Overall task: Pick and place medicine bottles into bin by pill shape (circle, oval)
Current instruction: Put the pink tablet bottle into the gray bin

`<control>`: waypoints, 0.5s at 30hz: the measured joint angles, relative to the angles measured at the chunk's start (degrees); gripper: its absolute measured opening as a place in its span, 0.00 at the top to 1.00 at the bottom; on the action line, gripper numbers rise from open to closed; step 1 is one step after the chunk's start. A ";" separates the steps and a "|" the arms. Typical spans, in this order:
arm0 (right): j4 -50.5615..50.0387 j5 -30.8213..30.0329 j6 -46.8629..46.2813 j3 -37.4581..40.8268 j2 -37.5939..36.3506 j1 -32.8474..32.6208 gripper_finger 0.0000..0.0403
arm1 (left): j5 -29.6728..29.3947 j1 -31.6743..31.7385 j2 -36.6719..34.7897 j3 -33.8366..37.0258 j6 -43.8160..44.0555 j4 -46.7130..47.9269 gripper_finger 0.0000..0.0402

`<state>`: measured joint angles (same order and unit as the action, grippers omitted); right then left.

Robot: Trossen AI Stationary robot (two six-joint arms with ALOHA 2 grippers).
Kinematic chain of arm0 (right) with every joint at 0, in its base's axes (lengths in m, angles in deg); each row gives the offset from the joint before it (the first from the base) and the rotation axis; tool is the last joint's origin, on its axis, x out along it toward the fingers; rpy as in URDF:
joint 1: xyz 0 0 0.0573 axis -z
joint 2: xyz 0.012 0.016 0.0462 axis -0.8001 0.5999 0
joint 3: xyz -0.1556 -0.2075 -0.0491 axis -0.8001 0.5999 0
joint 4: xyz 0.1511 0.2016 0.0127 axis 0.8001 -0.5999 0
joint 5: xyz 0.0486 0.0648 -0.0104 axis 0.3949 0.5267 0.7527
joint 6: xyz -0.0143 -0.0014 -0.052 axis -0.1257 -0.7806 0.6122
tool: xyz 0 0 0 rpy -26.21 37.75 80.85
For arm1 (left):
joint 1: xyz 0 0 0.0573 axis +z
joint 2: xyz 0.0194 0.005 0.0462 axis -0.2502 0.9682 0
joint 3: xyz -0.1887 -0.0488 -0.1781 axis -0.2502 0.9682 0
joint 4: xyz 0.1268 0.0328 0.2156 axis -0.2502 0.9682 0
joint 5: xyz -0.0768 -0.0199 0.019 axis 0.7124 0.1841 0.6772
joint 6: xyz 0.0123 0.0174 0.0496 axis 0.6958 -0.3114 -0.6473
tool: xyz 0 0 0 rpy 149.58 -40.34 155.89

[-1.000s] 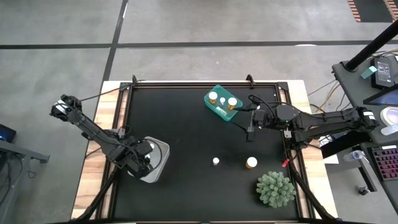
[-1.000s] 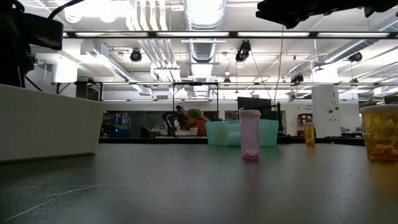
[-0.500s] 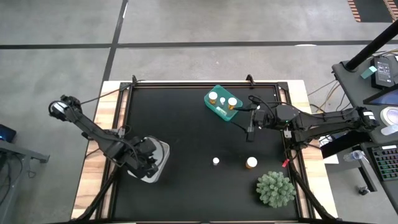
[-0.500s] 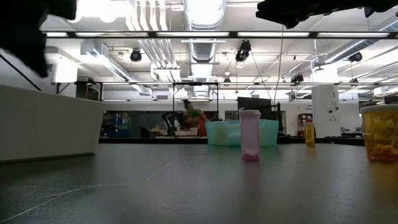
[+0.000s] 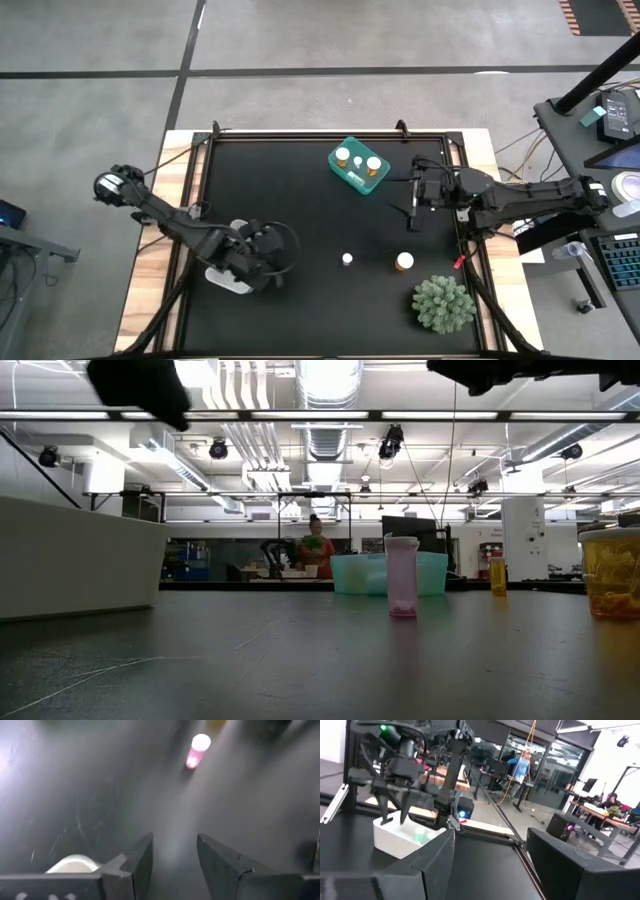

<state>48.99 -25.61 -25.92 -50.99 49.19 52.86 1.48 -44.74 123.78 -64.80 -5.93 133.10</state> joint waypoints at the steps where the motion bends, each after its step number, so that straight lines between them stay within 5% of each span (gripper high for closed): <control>1: 0.04 0.00 0.00 0.37 -0.83 0.02 0.40 | 0.00 0.50 1.32 -1.12 -1.40 -0.48 0.66; 15: -3.84 1.62 0.99 2.13 -7.99 0.02 0.40 | 7.08 8.51 17.35 -17.47 -16.60 -1.89 0.66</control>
<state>45.15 -23.99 -24.93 -48.86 41.19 52.89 8.56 -36.22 141.12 -82.27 -22.53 131.21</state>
